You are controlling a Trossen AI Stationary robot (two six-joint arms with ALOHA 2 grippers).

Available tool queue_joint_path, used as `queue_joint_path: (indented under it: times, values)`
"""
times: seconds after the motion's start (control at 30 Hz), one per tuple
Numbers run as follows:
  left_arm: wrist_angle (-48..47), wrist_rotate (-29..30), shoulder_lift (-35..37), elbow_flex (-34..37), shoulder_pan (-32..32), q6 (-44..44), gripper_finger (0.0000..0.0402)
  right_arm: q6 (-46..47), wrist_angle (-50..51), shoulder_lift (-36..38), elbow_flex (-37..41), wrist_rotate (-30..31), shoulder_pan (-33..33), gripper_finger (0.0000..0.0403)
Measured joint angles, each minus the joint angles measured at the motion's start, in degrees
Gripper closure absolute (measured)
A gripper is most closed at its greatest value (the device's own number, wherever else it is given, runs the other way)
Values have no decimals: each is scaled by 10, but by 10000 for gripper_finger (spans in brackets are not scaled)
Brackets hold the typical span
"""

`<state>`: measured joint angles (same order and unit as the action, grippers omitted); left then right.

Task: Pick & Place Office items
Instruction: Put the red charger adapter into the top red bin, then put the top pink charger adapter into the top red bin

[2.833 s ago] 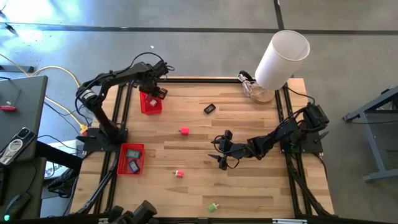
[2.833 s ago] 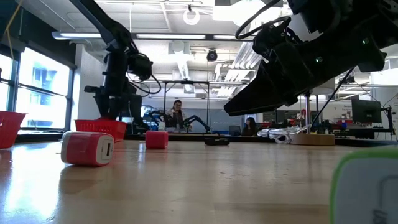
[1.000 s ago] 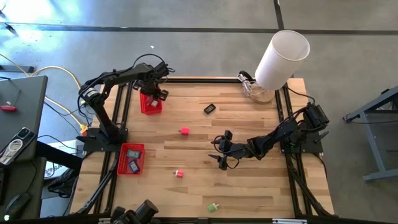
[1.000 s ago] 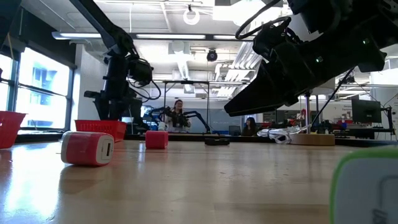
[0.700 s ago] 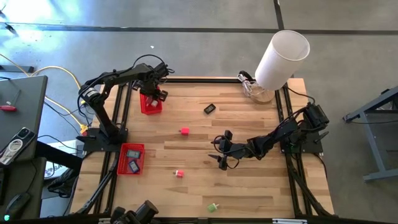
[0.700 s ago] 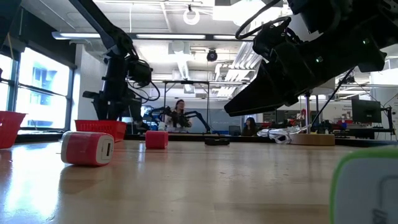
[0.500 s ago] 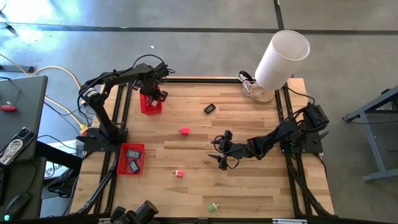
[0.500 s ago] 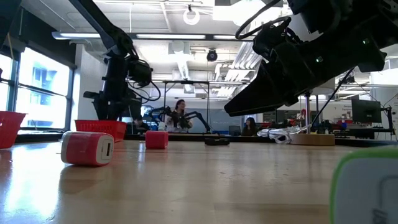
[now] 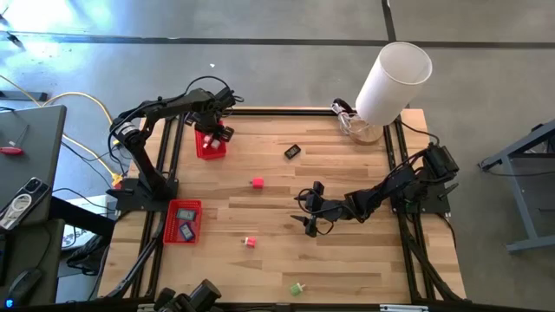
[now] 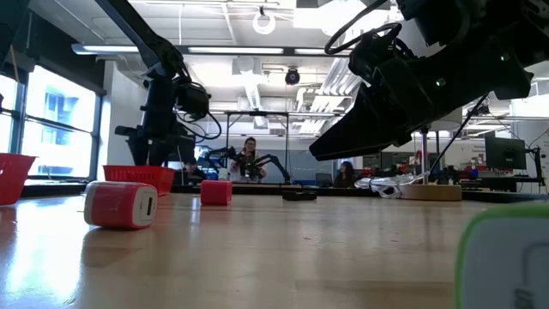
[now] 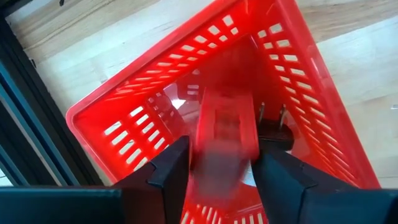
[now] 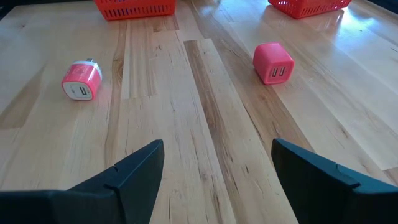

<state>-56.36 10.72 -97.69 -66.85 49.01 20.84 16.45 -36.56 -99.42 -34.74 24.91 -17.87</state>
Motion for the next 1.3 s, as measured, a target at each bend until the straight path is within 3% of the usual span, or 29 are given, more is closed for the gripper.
queue_joint_path:
  times: [0.23, 0.7, 1.0, 1.3]
  values:
    - [2, 0, 0, 0, 0, -12, 206, 0, 0, 0, 0, 0, 0, 118]
    - [-51, -1, 12, -24, -1, -35, 203, 0, 0, 0, 0, 0, 0, 118]
    - [-75, 0, 98, -24, -19, -38, 203, -2, 0, 0, 0, 0, 0, 118]
    - [-122, 0, 205, -24, -126, -15, 203, -2, 3, 0, 0, 0, 0, 118]
